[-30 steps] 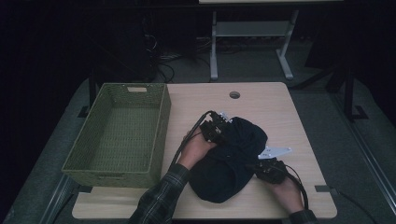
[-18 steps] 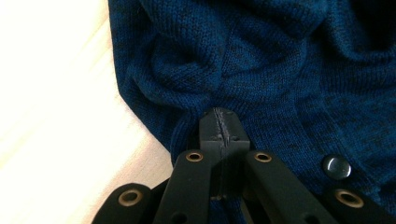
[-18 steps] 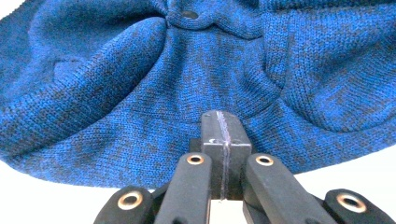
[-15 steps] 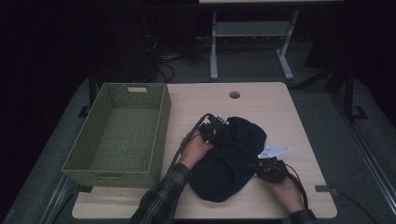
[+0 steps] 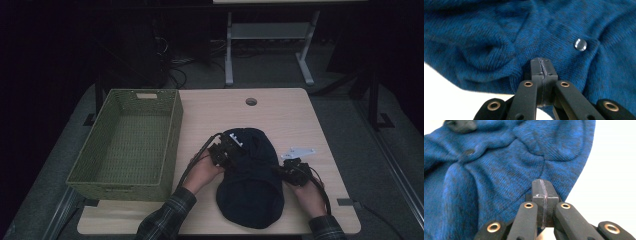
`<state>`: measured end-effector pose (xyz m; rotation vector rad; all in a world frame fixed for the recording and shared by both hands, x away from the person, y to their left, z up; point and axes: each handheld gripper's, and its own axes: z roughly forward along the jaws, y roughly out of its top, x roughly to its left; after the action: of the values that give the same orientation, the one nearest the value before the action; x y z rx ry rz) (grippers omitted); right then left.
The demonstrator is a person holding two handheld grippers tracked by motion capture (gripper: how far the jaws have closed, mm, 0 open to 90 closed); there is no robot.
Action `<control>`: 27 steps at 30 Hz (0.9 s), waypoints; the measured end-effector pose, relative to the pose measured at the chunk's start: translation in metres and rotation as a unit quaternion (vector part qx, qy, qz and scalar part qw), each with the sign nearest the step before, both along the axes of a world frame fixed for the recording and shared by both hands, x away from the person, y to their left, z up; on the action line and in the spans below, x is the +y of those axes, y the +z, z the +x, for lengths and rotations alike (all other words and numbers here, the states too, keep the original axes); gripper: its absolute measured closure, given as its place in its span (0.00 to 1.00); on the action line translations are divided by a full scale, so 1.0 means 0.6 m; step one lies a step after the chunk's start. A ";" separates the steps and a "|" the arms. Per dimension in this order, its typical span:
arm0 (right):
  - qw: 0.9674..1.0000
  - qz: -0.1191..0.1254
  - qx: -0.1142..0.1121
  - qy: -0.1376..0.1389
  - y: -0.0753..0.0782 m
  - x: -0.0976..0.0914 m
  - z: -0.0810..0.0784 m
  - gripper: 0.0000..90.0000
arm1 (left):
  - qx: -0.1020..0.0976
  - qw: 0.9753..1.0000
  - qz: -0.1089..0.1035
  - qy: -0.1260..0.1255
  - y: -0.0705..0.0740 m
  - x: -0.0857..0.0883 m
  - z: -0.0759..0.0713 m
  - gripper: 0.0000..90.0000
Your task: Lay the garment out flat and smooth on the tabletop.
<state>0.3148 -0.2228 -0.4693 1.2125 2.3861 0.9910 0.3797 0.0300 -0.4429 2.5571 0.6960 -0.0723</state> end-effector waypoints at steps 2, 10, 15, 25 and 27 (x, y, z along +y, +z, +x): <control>1.000 -0.001 -0.003 -0.001 -0.001 0.001 0.002 1.00 | -0.009 1.000 -0.006 -0.001 0.002 0.004 -0.008 1.00; 1.000 0.002 -0.011 0.004 0.006 0.004 -0.006 1.00 | -0.027 0.999 -0.028 -0.002 0.031 0.034 -0.049 0.96; 1.000 0.013 -0.012 0.026 0.011 0.011 -0.014 1.00 | -0.014 1.000 -0.022 -0.004 0.007 0.033 -0.064 0.98; 1.000 -0.025 -0.004 0.004 0.004 -0.001 -0.006 1.00 | 0.009 1.000 -0.002 0.012 -0.005 0.038 -0.080 1.00; 1.000 -0.024 -0.003 -0.007 0.004 -0.007 -0.003 1.00 | 0.010 1.000 -0.001 0.009 -0.005 0.039 -0.086 1.00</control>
<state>0.3128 -0.2272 -0.4668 1.2066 2.3791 0.9257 0.3283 0.0534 -0.4460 2.5512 0.7252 -0.0921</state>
